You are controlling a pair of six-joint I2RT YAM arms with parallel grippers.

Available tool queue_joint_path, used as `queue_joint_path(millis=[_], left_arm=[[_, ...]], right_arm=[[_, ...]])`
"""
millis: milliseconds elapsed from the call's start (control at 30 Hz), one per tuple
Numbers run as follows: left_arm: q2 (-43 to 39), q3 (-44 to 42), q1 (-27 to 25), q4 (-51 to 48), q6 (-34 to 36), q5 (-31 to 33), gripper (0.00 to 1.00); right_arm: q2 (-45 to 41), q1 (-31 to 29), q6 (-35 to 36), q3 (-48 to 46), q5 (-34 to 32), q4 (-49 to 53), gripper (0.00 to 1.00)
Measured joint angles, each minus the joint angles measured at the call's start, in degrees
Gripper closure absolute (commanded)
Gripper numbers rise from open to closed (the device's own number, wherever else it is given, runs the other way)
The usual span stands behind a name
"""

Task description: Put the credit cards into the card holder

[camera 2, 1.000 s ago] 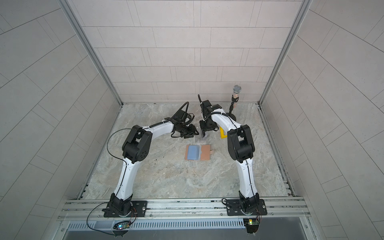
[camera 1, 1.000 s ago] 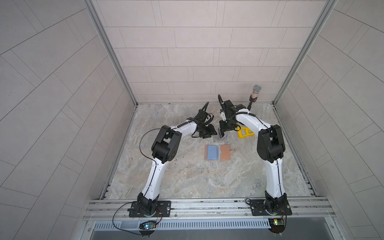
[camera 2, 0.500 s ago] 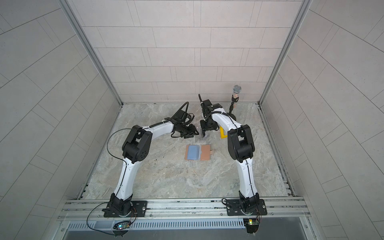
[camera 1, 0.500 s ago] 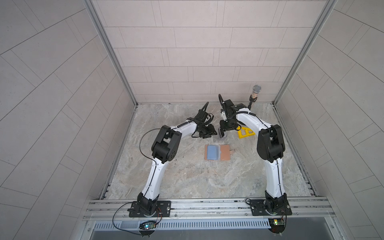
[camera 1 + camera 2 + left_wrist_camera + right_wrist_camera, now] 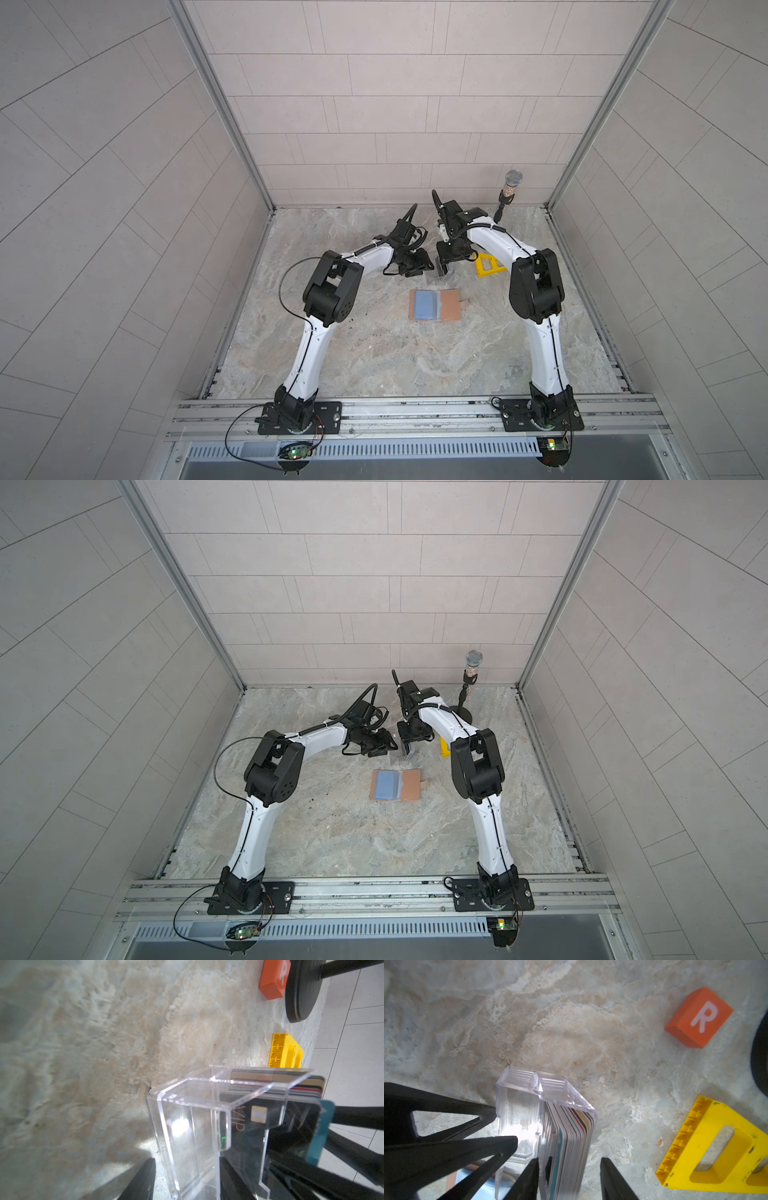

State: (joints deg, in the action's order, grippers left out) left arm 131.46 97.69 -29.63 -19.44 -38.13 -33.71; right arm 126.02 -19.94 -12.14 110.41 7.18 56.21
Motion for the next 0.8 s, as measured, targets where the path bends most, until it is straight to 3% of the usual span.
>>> queue_joint_path(millis=[400, 800], left_arm=[[-0.07, -0.31, 0.00, 0.48, 0.00, -0.31, 0.48], [-0.07, -0.33, 0.00, 0.52, 0.00, -0.33, 0.48]], right_arm=[[0.02, -0.55, -0.02, 0.00, -1.60, -0.02, 0.60], [0.02, -0.74, 0.15, 1.55, -2.75, 1.31, 0.61]])
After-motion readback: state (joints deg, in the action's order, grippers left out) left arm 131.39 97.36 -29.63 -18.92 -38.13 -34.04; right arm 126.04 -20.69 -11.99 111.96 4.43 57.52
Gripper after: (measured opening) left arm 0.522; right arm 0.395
